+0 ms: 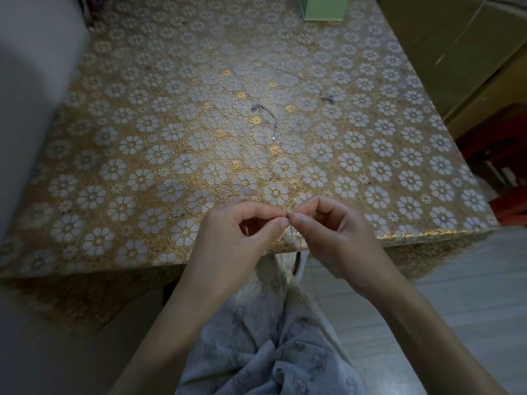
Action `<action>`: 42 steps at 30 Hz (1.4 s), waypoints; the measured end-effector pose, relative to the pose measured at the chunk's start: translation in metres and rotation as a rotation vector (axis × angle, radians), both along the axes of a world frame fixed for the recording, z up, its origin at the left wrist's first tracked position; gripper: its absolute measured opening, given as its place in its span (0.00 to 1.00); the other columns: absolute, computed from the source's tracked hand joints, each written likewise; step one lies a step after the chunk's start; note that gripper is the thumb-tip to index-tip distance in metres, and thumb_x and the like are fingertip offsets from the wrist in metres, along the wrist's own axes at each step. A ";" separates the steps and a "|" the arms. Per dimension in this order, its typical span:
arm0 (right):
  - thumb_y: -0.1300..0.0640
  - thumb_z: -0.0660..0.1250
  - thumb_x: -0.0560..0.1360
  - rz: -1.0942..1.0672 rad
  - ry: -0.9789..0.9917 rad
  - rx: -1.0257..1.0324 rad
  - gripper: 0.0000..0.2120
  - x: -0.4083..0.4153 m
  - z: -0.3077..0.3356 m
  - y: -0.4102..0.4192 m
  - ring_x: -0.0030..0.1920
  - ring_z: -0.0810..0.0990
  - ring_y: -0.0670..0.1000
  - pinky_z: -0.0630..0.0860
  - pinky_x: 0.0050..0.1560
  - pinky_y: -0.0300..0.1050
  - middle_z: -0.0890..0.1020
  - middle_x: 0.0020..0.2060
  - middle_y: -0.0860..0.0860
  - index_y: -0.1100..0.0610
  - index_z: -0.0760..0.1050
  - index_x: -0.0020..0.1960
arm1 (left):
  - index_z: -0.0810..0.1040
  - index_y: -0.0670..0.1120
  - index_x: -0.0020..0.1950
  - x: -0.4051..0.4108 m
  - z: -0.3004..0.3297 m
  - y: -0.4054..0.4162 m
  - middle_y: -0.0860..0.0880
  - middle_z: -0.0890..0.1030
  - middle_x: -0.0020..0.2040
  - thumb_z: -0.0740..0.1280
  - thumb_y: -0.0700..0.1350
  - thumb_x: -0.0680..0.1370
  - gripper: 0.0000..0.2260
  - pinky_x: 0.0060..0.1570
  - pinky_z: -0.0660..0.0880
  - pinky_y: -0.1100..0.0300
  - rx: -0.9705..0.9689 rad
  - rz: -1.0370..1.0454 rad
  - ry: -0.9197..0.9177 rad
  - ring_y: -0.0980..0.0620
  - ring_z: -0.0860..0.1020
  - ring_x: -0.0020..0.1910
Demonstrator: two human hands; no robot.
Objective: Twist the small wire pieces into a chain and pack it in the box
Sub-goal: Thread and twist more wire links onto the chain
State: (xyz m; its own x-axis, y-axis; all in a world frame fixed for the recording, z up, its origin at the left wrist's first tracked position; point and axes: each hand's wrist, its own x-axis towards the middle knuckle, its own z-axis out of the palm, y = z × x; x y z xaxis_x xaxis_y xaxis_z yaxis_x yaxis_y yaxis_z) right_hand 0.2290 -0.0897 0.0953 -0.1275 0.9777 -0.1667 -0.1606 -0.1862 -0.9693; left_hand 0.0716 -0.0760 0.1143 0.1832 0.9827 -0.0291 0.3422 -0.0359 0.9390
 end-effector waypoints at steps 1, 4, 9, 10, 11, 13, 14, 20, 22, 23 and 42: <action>0.57 0.68 0.70 0.000 -0.013 0.006 0.04 0.000 -0.001 0.000 0.23 0.63 0.42 0.60 0.23 0.32 0.70 0.25 0.46 0.53 0.77 0.36 | 0.83 0.55 0.40 0.000 0.001 0.000 0.56 0.82 0.38 0.72 0.45 0.70 0.04 0.38 0.71 0.72 -0.002 -0.005 0.009 0.61 0.78 0.39; 0.56 0.68 0.70 0.008 -0.021 0.017 0.05 0.000 -0.001 0.000 0.24 0.63 0.42 0.61 0.23 0.32 0.71 0.25 0.47 0.52 0.78 0.35 | 0.82 0.54 0.41 0.000 0.003 0.001 0.56 0.79 0.36 0.71 0.45 0.71 0.03 0.36 0.69 0.73 0.016 -0.025 0.044 0.64 0.76 0.36; 0.57 0.71 0.69 -0.018 -0.020 0.041 0.06 -0.003 0.002 0.000 0.23 0.66 0.39 0.63 0.24 0.29 0.73 0.25 0.43 0.56 0.76 0.36 | 0.82 0.50 0.40 0.004 0.000 -0.001 0.57 0.76 0.34 0.70 0.44 0.71 0.02 0.35 0.67 0.75 0.159 0.016 0.200 0.63 0.74 0.35; 0.57 0.69 0.69 -0.020 -0.033 0.046 0.06 -0.004 0.003 0.000 0.23 0.67 0.39 0.63 0.24 0.28 0.74 0.24 0.43 0.58 0.75 0.37 | 0.82 0.49 0.40 0.004 -0.001 -0.001 0.57 0.75 0.34 0.70 0.44 0.71 0.02 0.36 0.67 0.74 0.178 0.015 0.233 0.62 0.73 0.36; 0.58 0.68 0.69 -0.023 -0.052 0.051 0.05 -0.005 0.003 0.000 0.23 0.67 0.39 0.63 0.25 0.28 0.74 0.24 0.42 0.59 0.74 0.37 | 0.81 0.50 0.40 0.004 -0.002 -0.001 0.57 0.75 0.34 0.69 0.45 0.71 0.02 0.36 0.67 0.74 0.185 0.006 0.264 0.61 0.73 0.37; 0.62 0.67 0.72 -0.034 -0.096 0.050 0.05 -0.005 0.003 0.000 0.22 0.67 0.39 0.62 0.24 0.28 0.73 0.23 0.42 0.59 0.74 0.38 | 0.79 0.52 0.40 0.003 -0.003 0.001 0.58 0.74 0.35 0.67 0.48 0.72 0.03 0.39 0.67 0.74 0.174 -0.036 0.313 0.60 0.73 0.38; 0.64 0.66 0.73 -0.039 -0.117 0.041 0.06 -0.005 0.003 0.000 0.22 0.66 0.39 0.61 0.24 0.28 0.73 0.23 0.42 0.59 0.74 0.38 | 0.78 0.53 0.40 0.002 -0.004 0.001 0.58 0.74 0.36 0.65 0.49 0.72 0.03 0.39 0.66 0.74 0.170 -0.067 0.337 0.60 0.73 0.38; 0.63 0.66 0.75 -0.045 -0.060 -0.070 0.10 -0.007 0.001 -0.001 0.25 0.61 0.44 0.58 0.24 0.34 0.68 0.23 0.45 0.55 0.77 0.36 | 0.77 0.50 0.39 0.001 -0.008 0.005 0.55 0.73 0.36 0.66 0.46 0.72 0.03 0.39 0.67 0.69 0.224 -0.124 0.384 0.55 0.73 0.39; 0.63 0.65 0.75 -0.020 -0.055 -0.079 0.09 -0.008 0.001 -0.001 0.25 0.60 0.44 0.57 0.25 0.35 0.66 0.24 0.46 0.55 0.76 0.36 | 0.76 0.51 0.38 0.002 -0.008 0.005 0.56 0.72 0.36 0.67 0.44 0.71 0.03 0.38 0.67 0.71 0.234 -0.095 0.375 0.56 0.73 0.40; 0.63 0.65 0.75 0.000 -0.067 -0.069 0.08 -0.008 0.003 -0.001 0.25 0.60 0.43 0.57 0.25 0.34 0.67 0.24 0.45 0.56 0.76 0.37 | 0.75 0.51 0.37 0.002 -0.008 0.005 0.56 0.73 0.36 0.68 0.42 0.71 0.05 0.38 0.67 0.72 0.221 -0.082 0.354 0.57 0.73 0.39; 0.67 0.63 0.71 0.053 0.000 -0.126 0.07 -0.009 -0.002 -0.001 0.20 0.62 0.43 0.57 0.22 0.32 0.66 0.20 0.47 0.59 0.69 0.37 | 0.75 0.50 0.38 -0.004 -0.004 0.012 0.54 0.73 0.39 0.59 0.51 0.69 0.08 0.41 0.72 0.53 0.387 -0.338 0.564 0.56 0.72 0.38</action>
State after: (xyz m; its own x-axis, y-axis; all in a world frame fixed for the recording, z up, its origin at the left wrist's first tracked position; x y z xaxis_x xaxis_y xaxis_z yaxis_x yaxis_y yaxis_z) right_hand 0.2196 -0.0912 0.0929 -0.1785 0.9408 -0.2880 -0.1468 -0.3149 -0.9377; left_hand 0.0671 -0.0639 0.1099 0.5354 0.8349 0.1273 0.6781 -0.5148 0.5246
